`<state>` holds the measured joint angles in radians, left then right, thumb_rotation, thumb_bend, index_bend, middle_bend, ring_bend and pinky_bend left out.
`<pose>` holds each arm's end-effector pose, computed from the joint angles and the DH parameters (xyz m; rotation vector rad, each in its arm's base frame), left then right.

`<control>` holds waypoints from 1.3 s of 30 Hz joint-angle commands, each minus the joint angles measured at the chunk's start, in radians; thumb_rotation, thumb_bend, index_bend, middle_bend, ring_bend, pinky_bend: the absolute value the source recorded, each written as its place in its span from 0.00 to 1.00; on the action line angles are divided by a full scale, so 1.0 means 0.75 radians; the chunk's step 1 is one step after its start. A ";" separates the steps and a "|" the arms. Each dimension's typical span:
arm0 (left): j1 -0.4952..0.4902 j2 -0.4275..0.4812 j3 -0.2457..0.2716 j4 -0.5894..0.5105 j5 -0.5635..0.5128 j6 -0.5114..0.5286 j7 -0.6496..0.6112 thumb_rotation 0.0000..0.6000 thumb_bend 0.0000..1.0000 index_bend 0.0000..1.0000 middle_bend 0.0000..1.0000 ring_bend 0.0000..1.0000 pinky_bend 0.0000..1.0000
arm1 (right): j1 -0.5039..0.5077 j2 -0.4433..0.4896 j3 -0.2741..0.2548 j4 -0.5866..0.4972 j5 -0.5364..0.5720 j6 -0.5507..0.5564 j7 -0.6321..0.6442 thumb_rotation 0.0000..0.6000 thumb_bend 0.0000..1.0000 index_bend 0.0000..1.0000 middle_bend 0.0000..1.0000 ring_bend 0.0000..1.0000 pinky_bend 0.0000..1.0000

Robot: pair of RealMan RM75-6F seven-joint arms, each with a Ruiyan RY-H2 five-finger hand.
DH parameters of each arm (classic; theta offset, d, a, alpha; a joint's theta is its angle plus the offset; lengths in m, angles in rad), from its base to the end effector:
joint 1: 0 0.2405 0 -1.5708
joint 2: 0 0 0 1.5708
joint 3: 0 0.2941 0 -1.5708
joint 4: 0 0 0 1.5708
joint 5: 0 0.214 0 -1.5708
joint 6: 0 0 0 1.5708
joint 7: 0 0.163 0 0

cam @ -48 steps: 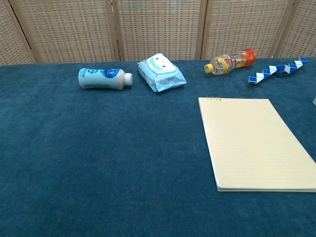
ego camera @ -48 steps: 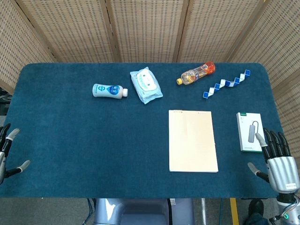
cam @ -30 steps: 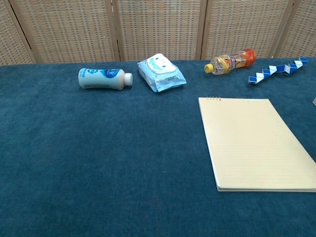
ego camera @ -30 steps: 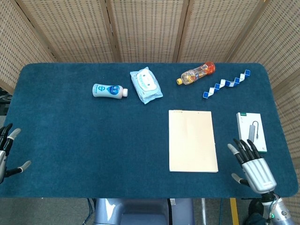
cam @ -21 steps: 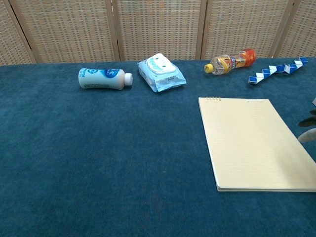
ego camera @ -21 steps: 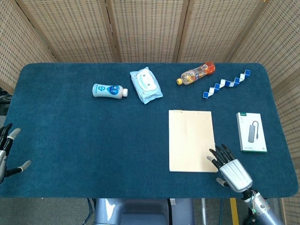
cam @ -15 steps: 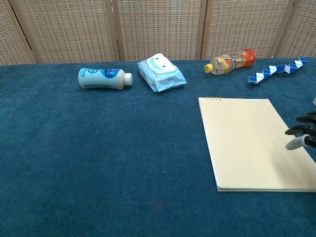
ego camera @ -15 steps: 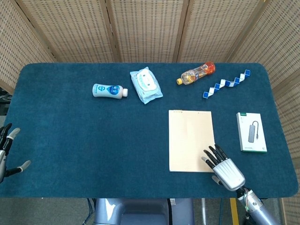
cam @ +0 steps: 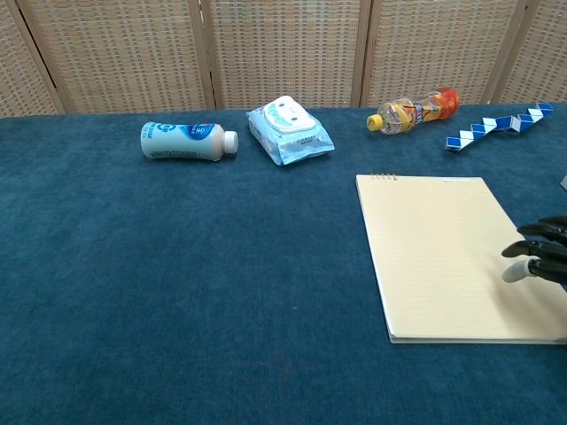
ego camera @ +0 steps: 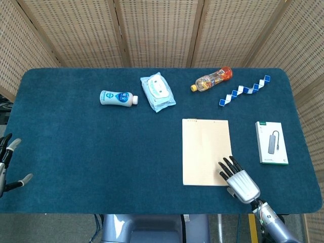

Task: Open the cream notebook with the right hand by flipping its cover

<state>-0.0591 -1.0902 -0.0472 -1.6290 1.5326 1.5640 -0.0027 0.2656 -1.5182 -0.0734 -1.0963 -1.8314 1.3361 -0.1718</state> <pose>-0.3402 0.1933 0.1898 -1.3577 -0.8411 -0.9464 -0.3367 -0.2315 0.0071 2.0034 -0.5080 0.7894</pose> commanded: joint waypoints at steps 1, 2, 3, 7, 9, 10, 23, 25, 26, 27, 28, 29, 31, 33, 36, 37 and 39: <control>0.000 0.001 -0.001 0.000 -0.001 0.000 -0.002 1.00 0.00 0.00 0.00 0.00 0.00 | 0.003 -0.012 -0.002 0.013 0.004 0.000 -0.003 1.00 0.35 0.24 0.17 0.02 0.06; 0.000 0.001 -0.001 0.000 -0.002 0.000 -0.003 1.00 0.00 0.00 0.00 0.00 0.00 | 0.005 -0.018 -0.002 0.020 0.007 0.000 -0.003 1.00 0.35 0.24 0.17 0.02 0.06; 0.000 0.001 -0.001 0.000 -0.002 -0.001 -0.004 1.00 0.00 0.00 0.00 0.00 0.00 | 0.006 -0.021 -0.002 0.025 0.010 -0.001 -0.002 1.00 0.35 0.24 0.17 0.02 0.06; 0.000 0.003 -0.001 0.000 -0.002 -0.002 -0.007 1.00 0.00 0.00 0.00 0.00 0.00 | 0.011 -0.035 -0.004 0.043 0.018 -0.004 -0.002 1.00 0.36 0.24 0.17 0.02 0.06; 0.001 0.004 -0.002 0.000 -0.003 -0.002 -0.007 1.00 0.00 0.00 0.00 0.00 0.00 | 0.013 -0.041 -0.005 0.051 0.022 -0.005 -0.003 1.00 0.36 0.24 0.17 0.02 0.06; 0.000 0.004 -0.002 0.000 -0.003 -0.002 -0.008 1.00 0.00 0.00 0.00 0.00 0.00 | 0.013 -0.043 -0.006 0.053 0.024 -0.004 -0.002 1.00 0.36 0.24 0.17 0.02 0.06; 0.001 0.007 -0.002 -0.002 -0.003 -0.005 -0.013 1.00 0.00 0.00 0.00 0.00 0.00 | 0.001 -0.051 -0.042 0.074 0.021 0.038 -0.010 1.00 0.36 0.24 0.17 0.02 0.06; 0.001 0.007 -0.002 -0.002 -0.003 -0.005 -0.012 1.00 0.00 0.00 0.00 0.00 0.00 | 0.000 -0.053 -0.044 0.076 0.022 0.041 -0.010 1.00 0.36 0.24 0.17 0.02 0.06; 0.001 0.007 -0.001 -0.002 -0.002 -0.006 -0.013 1.00 0.00 0.00 0.00 0.00 0.00 | 0.000 -0.053 -0.046 0.077 0.022 0.042 -0.011 1.00 0.36 0.24 0.17 0.02 0.06; 0.002 0.007 -0.001 -0.002 -0.002 -0.005 -0.014 1.00 0.00 0.00 0.00 0.00 0.00 | 0.000 -0.054 -0.048 0.077 0.022 0.044 -0.012 1.00 0.36 0.24 0.17 0.02 0.06; 0.002 0.008 -0.002 -0.002 -0.002 -0.004 -0.015 1.00 0.00 0.00 0.00 0.00 0.00 | 0.000 -0.055 -0.050 0.078 0.020 0.047 -0.015 1.00 0.36 0.24 0.17 0.02 0.06; 0.002 0.008 -0.003 -0.002 -0.003 -0.004 -0.016 1.00 0.00 0.00 0.00 0.00 0.00 | 0.000 -0.056 -0.050 0.079 0.021 0.049 -0.018 1.00 0.36 0.24 0.17 0.02 0.06; 0.003 0.009 -0.003 -0.003 -0.004 -0.004 -0.019 1.00 0.00 0.00 0.00 0.00 0.00 | 0.000 -0.059 -0.053 0.080 0.019 0.055 -0.022 1.00 0.36 0.24 0.17 0.02 0.06; 0.003 0.010 -0.003 -0.003 -0.004 -0.004 -0.021 1.00 0.00 0.00 0.00 0.00 0.00 | 0.001 -0.062 -0.055 0.083 0.019 0.056 -0.024 1.00 0.36 0.24 0.17 0.02 0.06; 0.003 0.010 -0.002 -0.003 -0.003 -0.004 -0.021 1.00 0.00 0.00 0.00 0.00 0.00 | 0.004 -0.071 -0.055 0.095 0.022 0.054 -0.030 1.00 0.36 0.24 0.17 0.02 0.06; 0.003 0.010 -0.002 -0.003 -0.003 -0.004 -0.021 1.00 0.00 0.00 0.00 0.00 0.00 | 0.005 -0.074 -0.055 0.101 0.021 0.053 -0.034 1.00 0.36 0.24 0.17 0.02 0.06; 0.003 0.011 -0.002 -0.002 -0.002 -0.005 -0.023 1.00 0.00 0.00 0.00 0.00 0.00 | 0.008 -0.085 -0.054 0.115 0.023 0.049 -0.037 1.00 0.36 0.24 0.17 0.03 0.06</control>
<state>-0.0567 -1.0823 -0.0488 -1.6306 1.5312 1.5606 -0.0204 0.2704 -1.5787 -0.1144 -1.0135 -1.8149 1.3745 -0.1981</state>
